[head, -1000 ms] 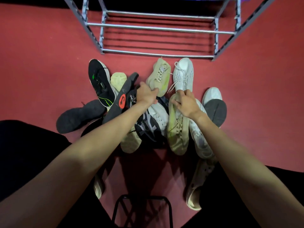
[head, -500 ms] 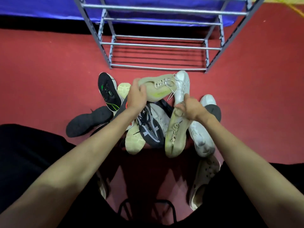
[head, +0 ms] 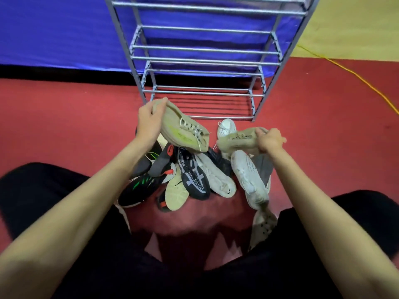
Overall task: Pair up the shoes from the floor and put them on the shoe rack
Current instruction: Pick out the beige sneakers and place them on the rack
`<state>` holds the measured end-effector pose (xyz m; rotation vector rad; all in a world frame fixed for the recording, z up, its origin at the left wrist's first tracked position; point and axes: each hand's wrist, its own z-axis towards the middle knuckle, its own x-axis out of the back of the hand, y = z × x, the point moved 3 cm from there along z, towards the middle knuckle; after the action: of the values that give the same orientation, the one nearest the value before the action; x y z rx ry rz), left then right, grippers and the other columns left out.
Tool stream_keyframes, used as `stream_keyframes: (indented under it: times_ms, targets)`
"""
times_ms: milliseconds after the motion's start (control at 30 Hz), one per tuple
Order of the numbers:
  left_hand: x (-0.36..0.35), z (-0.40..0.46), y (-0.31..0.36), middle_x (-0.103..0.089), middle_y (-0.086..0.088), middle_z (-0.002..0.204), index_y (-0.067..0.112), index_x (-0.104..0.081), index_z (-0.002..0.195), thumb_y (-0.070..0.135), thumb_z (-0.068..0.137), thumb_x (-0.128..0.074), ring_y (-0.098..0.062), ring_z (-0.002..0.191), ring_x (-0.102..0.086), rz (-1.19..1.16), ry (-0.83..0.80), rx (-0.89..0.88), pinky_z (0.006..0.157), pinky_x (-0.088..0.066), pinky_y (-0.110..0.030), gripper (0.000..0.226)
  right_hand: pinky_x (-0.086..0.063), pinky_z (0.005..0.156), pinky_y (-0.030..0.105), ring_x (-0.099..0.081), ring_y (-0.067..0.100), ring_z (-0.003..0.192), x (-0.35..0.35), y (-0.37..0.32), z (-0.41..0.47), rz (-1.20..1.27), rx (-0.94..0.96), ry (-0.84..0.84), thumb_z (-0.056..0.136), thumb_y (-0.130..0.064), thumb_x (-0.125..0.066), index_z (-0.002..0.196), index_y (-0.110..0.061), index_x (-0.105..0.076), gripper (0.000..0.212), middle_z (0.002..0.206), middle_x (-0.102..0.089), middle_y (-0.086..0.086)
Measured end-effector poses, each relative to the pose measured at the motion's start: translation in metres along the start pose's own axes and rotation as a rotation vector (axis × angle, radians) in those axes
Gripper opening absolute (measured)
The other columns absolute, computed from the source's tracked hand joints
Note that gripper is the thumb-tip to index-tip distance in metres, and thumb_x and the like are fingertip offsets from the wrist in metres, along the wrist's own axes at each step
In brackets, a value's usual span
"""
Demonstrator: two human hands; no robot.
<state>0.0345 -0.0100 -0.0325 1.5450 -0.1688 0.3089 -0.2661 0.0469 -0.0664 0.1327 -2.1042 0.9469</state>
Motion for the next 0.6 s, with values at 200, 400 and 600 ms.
stream_keyframes:
  times_ms: [200, 400, 600]
  targets:
    - [0.017, -0.024, 0.015, -0.071, -0.018, 0.097, -0.007, -0.069, 0.103, 0.05, 0.081, -0.064, -0.023, 0.084, -0.067, -0.245, -0.094, 0.27, 0.088, -0.055, -0.037, 0.061, -0.059, 0.05, 0.029, -0.066, 0.019, 0.077, 0.003, 0.019, -0.054, 0.845, -0.156, -0.508, 0.09, -0.005, -0.057, 0.117, 0.005, -0.053, 0.03, 0.101, -0.064, 0.015]
    - [0.017, -0.044, 0.022, -0.074, -0.011, 0.09, 0.001, -0.071, 0.099, 0.051, 0.086, -0.058, -0.022, 0.082, -0.073, -0.379, -0.28, 0.355, 0.075, -0.058, -0.03, 0.053, -0.059, 0.079, 0.041, -0.073, 0.029, 0.089, -0.012, 0.034, -0.11, 1.207, -0.225, -0.911, 0.075, -0.006, -0.05, 0.112, -0.004, -0.062, 0.039, 0.1, -0.074, 0.016]
    - [0.033, -0.027, 0.016, -0.07, -0.013, 0.106, 0.003, -0.065, 0.116, 0.055, 0.08, -0.063, -0.026, 0.099, -0.069, -0.403, -0.202, 0.421, 0.083, -0.058, -0.035, 0.063, -0.03, 0.108, 0.061, -0.044, 0.039, 0.13, -0.029, 0.041, -0.116, 1.004, -0.057, -1.062, 0.07, -0.027, -0.071, 0.139, -0.012, -0.044, 0.076, 0.146, -0.043, 0.019]
